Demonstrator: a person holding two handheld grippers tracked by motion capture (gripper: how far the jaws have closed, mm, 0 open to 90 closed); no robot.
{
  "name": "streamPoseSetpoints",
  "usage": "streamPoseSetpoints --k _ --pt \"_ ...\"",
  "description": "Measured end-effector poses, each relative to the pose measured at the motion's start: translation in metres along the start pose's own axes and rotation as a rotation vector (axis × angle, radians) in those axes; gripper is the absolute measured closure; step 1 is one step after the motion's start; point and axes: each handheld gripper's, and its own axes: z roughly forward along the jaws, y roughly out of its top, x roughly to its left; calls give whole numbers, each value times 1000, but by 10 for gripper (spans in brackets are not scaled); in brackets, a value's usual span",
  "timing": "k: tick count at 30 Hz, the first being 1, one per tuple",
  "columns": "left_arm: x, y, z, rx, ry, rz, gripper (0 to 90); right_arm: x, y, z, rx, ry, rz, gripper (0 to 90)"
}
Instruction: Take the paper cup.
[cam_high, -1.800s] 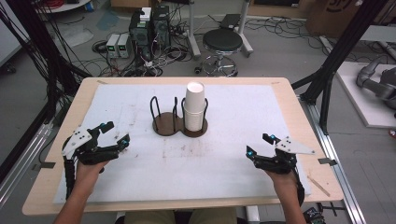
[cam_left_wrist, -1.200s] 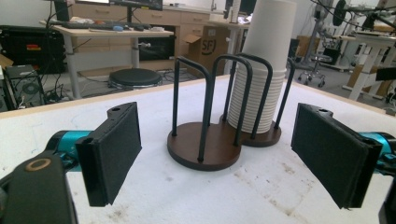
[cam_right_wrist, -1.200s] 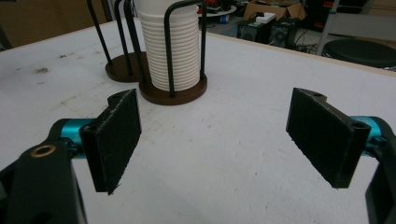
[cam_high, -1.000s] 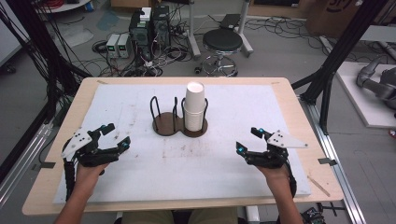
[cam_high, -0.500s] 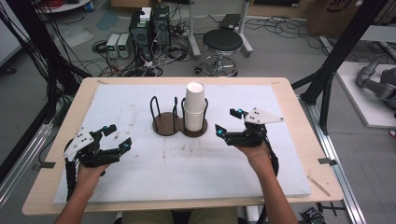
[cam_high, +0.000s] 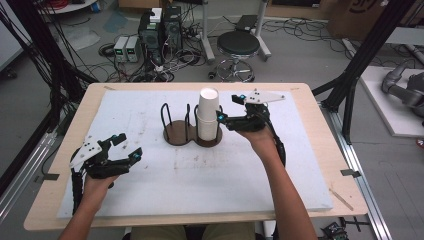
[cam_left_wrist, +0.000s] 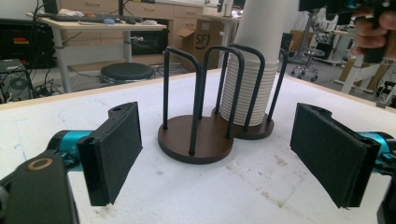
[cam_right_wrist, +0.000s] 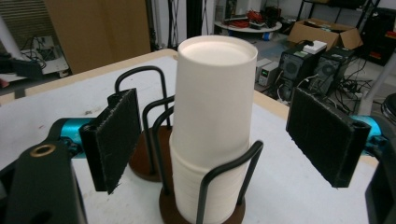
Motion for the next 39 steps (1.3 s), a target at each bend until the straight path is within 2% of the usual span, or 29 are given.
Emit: streamPoseSetpoints --k 7,22,27,30,39 --pt "1 0 0 -3 6 -6 164 -8 5 24 8 7 28 184" --pt "2 0 0 -2 1 -12 166 -7 5 61 15 28 49 184" --pt "3 -1 0 -1 5 -17 166 -5 7 68 -5 34 31 192" --pt "3 0 -1 0 6 -17 166 -5 6 69 -2 32 27 239" --pt "5 -1 -2 2 12 -24 166 -7 5 70 -17 38 36 302"
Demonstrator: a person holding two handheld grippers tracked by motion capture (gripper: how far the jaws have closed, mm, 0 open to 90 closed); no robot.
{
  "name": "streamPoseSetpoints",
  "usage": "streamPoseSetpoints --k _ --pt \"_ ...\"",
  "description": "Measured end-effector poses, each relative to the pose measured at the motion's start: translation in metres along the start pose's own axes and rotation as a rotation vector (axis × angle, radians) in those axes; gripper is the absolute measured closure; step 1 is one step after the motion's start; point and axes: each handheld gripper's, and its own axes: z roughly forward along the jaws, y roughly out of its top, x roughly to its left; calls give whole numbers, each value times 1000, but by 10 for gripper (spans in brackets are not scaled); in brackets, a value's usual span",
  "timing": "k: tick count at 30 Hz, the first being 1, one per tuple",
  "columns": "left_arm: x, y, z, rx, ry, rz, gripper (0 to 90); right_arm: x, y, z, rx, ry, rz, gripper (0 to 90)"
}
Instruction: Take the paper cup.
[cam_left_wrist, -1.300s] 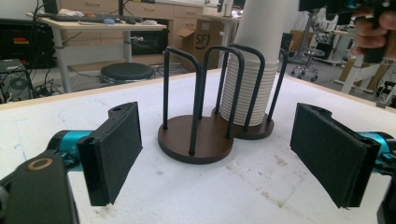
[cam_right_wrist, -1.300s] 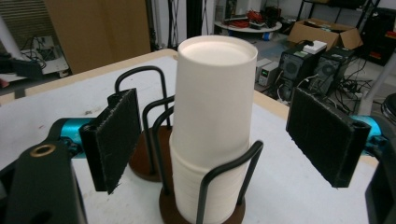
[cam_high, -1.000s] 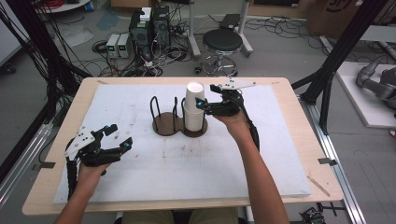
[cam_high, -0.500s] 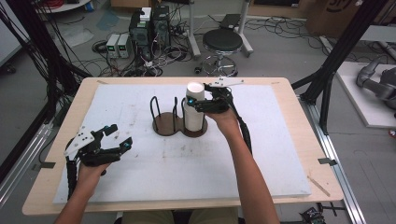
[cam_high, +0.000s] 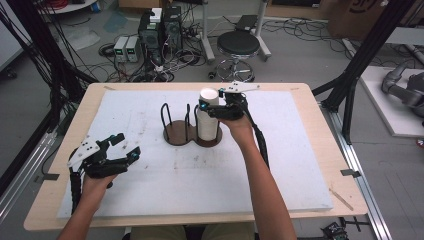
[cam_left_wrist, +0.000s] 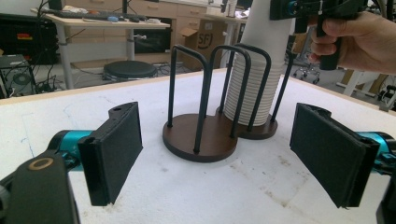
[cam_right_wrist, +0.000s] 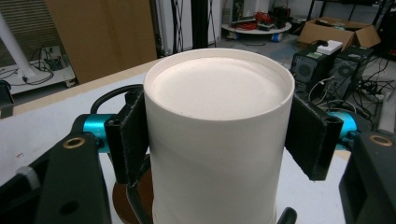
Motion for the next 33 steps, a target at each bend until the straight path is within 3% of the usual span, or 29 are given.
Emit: streamPoseSetpoints --k 13,33 --pt "0 0 0 3 0 -1 166 -1 6 -4 -25 -3 7 310" --pt "-1 0 -1 -6 -9 -1 168 8 55 -28 -109 -2 -19 319"
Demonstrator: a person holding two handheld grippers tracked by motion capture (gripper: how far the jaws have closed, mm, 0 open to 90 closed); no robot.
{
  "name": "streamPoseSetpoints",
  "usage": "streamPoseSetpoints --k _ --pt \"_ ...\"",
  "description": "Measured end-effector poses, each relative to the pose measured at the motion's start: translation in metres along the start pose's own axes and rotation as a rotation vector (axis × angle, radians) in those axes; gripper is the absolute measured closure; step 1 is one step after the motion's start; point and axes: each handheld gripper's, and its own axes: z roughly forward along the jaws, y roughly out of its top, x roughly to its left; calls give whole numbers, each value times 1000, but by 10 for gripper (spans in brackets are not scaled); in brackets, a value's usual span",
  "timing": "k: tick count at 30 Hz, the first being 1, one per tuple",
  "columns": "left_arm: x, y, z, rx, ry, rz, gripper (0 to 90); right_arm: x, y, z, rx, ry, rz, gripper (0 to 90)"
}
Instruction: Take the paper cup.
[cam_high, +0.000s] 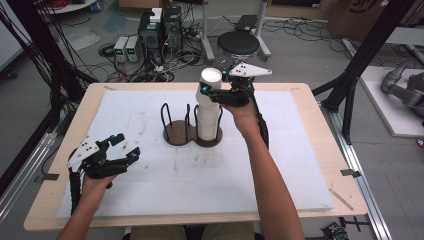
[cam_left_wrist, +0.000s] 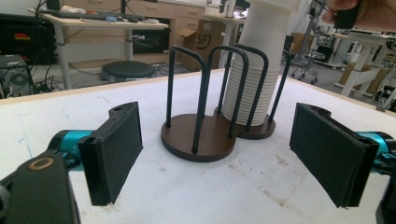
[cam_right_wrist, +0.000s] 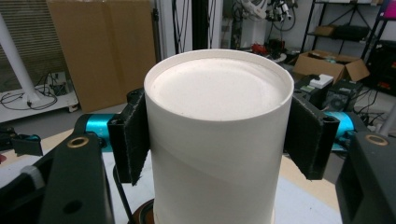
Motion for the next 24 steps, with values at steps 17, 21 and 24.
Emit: streamPoseSetpoints --k 17,21,24 --pt "-9 1 4 2 -55 8 166 10 25 -48 -36 26 -22 324" --pt "-14 3 6 1 -85 9 166 16 25 -65 -31 31 -37 325" --pt "-18 4 7 -12 -113 -13 163 18 19 -79 -17 20 -56 326"
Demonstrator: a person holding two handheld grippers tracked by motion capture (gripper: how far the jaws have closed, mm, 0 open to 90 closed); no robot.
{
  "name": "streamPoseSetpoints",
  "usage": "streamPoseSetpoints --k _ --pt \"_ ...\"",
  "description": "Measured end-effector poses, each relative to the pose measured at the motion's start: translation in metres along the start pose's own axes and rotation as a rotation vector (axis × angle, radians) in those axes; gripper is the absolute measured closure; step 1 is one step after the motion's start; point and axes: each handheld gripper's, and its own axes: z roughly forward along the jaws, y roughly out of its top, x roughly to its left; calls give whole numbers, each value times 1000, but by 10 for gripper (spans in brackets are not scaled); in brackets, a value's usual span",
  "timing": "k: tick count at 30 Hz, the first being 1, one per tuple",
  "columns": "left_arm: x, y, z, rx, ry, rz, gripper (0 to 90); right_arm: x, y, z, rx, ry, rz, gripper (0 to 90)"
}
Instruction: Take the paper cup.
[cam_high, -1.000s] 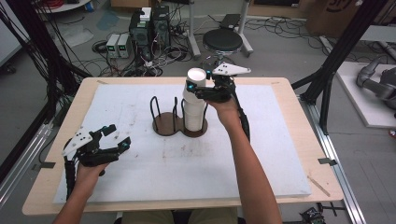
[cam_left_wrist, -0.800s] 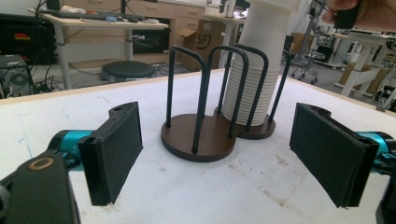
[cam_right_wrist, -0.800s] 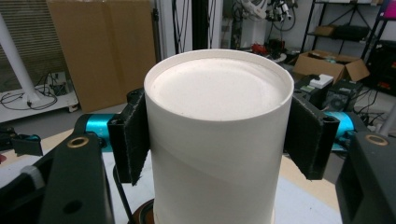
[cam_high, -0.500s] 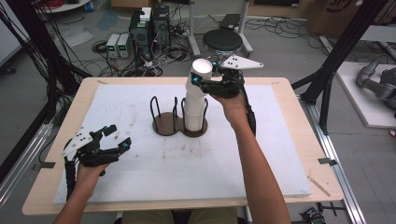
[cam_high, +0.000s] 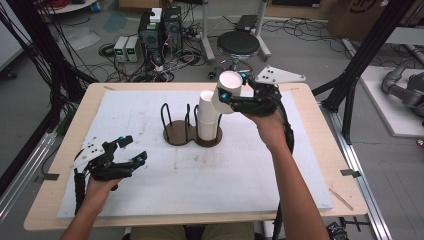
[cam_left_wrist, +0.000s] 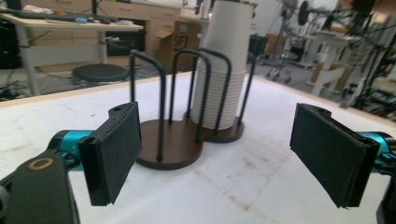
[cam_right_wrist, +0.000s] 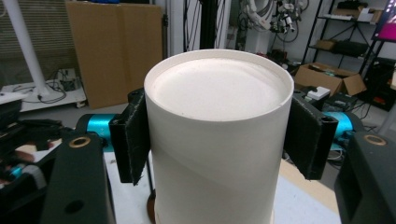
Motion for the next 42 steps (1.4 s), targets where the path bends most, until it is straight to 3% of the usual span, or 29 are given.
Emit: streamPoseSetpoints --k 8,14,20,24,27,31,34,42 --pt "-10 -1 6 0 -42 7 155 6 -26 -32 4 17 9 327" --pt "-17 -3 11 0 -89 16 155 11 -50 -45 18 38 16 326" --pt "-22 -4 14 9 -106 51 155 15 -73 -46 51 47 14 326" --pt "-25 -7 18 9 -140 85 157 18 -88 -44 65 61 8 326" --pt "-25 -9 22 16 -160 67 157 20 -93 -44 70 64 -8 326" --pt "-30 -6 25 27 -159 58 152 26 -98 -43 68 82 -23 326" --pt "-33 -4 25 26 -153 64 150 30 -99 -40 104 94 -45 326" --pt "-33 -5 26 28 -161 62 150 33 -101 -41 95 104 -38 325"
